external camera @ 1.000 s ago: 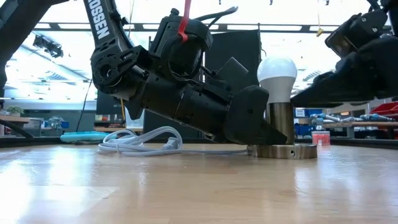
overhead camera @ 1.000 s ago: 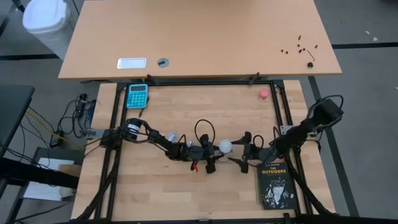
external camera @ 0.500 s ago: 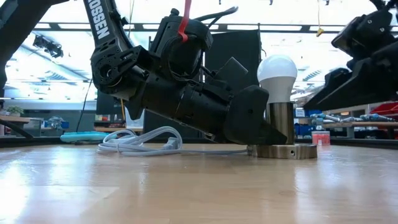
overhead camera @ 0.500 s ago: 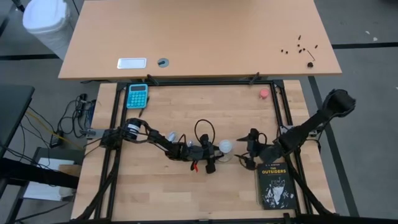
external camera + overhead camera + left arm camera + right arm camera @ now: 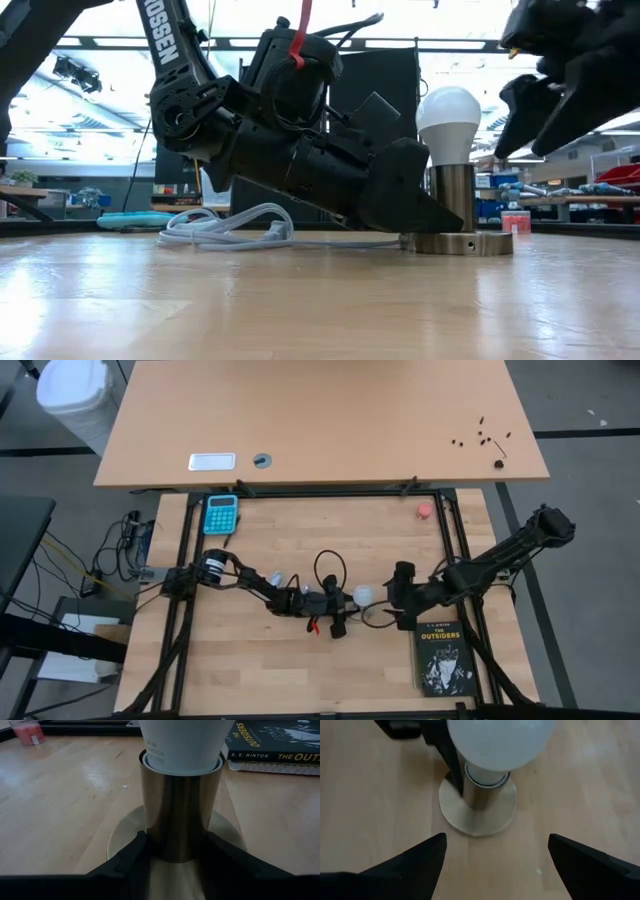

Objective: Screw lightbulb
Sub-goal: Insert the lightbulb into the lamp

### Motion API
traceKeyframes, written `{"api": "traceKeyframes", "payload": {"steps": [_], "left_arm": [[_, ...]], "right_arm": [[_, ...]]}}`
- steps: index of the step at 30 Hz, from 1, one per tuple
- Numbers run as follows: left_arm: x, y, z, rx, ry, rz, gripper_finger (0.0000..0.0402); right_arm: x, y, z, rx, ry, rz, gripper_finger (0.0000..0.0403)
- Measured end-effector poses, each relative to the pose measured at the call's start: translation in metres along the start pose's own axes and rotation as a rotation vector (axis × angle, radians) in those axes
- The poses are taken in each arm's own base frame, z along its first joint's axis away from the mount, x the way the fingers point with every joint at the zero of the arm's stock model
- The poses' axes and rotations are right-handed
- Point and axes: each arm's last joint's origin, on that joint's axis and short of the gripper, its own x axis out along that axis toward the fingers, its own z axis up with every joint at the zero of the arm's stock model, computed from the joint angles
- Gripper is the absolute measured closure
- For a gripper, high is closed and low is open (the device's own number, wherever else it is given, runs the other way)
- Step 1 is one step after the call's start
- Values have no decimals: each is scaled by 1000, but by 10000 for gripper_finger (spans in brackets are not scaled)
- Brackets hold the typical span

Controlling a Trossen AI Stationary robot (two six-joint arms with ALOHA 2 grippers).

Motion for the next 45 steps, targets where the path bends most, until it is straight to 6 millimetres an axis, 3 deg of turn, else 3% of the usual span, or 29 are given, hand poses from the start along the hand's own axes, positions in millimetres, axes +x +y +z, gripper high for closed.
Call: {"api": "traceKeyframes", "payload": {"steps": [9, 16, 26, 35, 45], "left_arm": [[1, 0, 0, 38, 4, -60, 219], [1, -1, 0, 52, 8, -115, 219], [1, -1, 0, 35, 12, -117, 219], [0, -3, -1, 45, 37, -245, 219], [3, 7, 0, 26, 47, -342, 219]], "right_arm": [[0, -2, 48, -219, 110, -11, 38], [24, -8, 71, -246, 240, 98, 38], [39, 4, 107, -390, 340, 149, 38], [52, 17, 118, -562, 386, 296, 39], [50, 34, 116, -813, 330, 371, 39]]}}
